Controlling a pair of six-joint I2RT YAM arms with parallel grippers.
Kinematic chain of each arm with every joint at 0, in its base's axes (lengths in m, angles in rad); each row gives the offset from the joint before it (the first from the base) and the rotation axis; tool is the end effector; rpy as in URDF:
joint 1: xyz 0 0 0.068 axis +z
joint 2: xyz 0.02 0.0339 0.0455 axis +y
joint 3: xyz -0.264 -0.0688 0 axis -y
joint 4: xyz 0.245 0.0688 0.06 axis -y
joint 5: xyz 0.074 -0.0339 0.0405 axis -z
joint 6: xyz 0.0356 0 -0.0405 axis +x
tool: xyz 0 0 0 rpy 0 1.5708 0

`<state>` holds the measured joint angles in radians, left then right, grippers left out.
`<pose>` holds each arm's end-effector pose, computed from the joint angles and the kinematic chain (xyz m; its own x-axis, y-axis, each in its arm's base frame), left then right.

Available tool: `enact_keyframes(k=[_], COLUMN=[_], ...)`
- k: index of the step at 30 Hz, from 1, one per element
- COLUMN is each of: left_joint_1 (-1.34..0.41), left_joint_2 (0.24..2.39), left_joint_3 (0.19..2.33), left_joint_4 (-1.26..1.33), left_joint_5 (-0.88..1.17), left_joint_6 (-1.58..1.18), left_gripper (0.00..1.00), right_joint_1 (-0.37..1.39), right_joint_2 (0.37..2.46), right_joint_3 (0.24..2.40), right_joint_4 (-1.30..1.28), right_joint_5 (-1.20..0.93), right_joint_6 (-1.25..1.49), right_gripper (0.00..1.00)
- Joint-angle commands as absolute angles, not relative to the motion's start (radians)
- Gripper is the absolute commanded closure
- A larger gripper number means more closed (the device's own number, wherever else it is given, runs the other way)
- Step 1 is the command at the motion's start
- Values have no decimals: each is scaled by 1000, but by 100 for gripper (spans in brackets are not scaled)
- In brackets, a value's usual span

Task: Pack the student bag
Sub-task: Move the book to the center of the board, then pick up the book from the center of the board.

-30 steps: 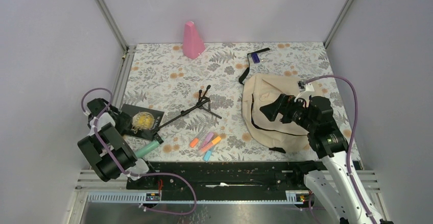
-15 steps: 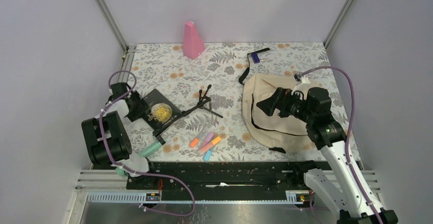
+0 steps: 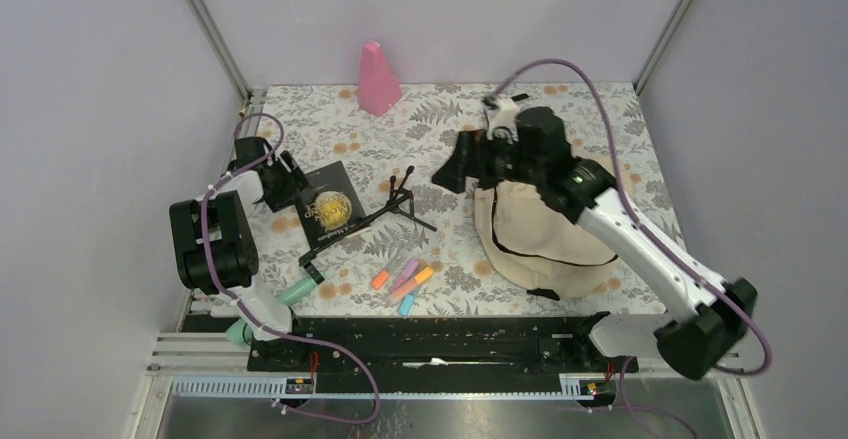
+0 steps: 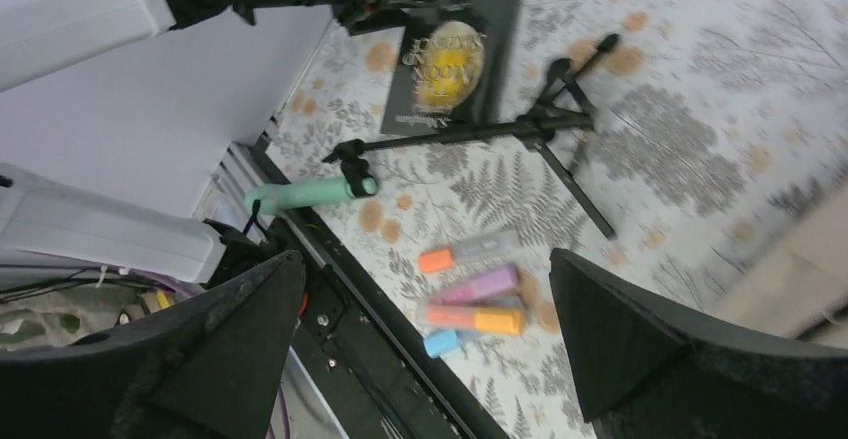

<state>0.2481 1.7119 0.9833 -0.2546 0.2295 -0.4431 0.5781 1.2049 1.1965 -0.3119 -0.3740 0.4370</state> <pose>0.3317 0.0757 0.1661 -0.6788 -0.6026 -0.4196 -0.4515 0.7932 -0.4087 0.2213 0.1599 0.3842 -0.5771 0.0939 -0.8113 -0.6124 0.6075 0.5059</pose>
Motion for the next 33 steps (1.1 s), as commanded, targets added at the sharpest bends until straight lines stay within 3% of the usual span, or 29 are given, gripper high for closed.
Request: enact_keyframes(k=[1, 9, 17, 24, 33], left_joint_1=[246, 312, 334, 309, 287], left_joint_2=[1704, 1636, 1731, 1795, 1822], left_joint_3=[1077, 1022, 1062, 1078, 1072], left_joint_4=[-283, -342, -391, -393, -375], left_joint_5=[238, 215, 318, 356, 381], left_joint_6=[-432, -426, -399, -397, -404], left_gripper=[28, 10, 16, 32, 71], right_joint_1=[704, 810, 856, 856, 830], right_joint_2=[1406, 1877, 2308, 2439, 2532], right_joint_3=[1448, 1940, 2483, 2534, 2526], right_joint_4=[-365, -545, -821, -785, -767], right_joint_5=[-280, -221, -99, -102, -123], right_joint_6=[407, 457, 514, 506, 519], right_gripper=[1, 4, 6, 5, 1])
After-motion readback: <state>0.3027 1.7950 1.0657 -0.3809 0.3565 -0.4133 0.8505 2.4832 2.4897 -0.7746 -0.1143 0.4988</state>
